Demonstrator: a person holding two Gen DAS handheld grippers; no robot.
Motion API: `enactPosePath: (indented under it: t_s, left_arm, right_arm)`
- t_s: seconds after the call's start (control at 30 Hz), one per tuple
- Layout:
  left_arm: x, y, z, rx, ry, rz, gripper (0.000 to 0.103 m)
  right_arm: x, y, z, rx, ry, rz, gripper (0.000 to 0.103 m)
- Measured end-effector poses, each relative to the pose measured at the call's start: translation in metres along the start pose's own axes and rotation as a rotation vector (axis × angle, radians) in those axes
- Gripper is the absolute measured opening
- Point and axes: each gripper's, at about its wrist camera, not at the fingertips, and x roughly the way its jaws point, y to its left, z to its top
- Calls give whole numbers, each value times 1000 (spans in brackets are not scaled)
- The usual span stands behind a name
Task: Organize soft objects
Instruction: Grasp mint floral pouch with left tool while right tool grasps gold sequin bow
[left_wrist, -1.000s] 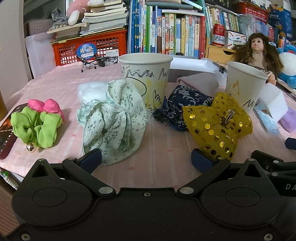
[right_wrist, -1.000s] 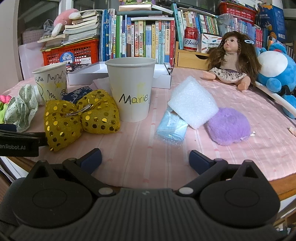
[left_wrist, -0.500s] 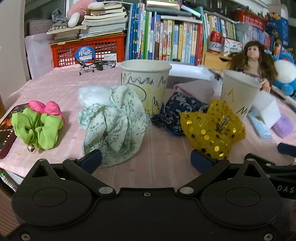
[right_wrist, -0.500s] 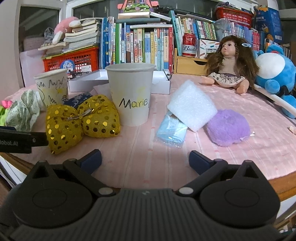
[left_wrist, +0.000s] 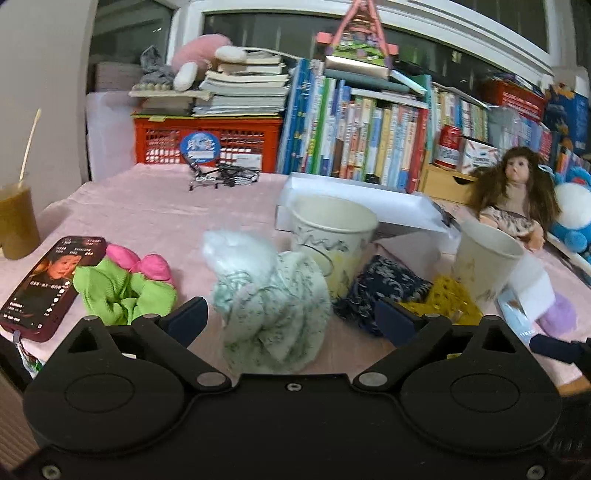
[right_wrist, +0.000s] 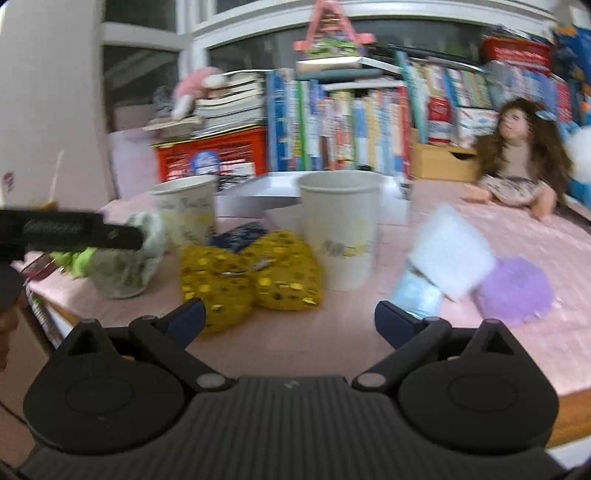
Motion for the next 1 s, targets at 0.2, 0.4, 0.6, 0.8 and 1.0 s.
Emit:
enactPosePath:
  t_s: [0.2, 0.4, 0.6, 0.8, 1.0]
  left_arm:
    - [18, 15, 3, -101, 11, 35, 85]
    - [34, 25, -1, -166, 47, -3, 76]
    - [49, 31, -6, -214, 92, -27, 68]
    - [54, 35, -11, -252, 98, -42, 68]
    - [58, 35, -11, -266, 97, -46, 71]
  right_arm:
    - [11, 31, 3, -88, -9, 42, 95]
    - [22, 44, 4, -103, -11, 13, 85]
    - [23, 51, 0, -76, -26, -32, 70]
    - [19, 60, -6, -53, -58, -50, 58]
    - [25, 60, -4, -16, -49, -57, 59]
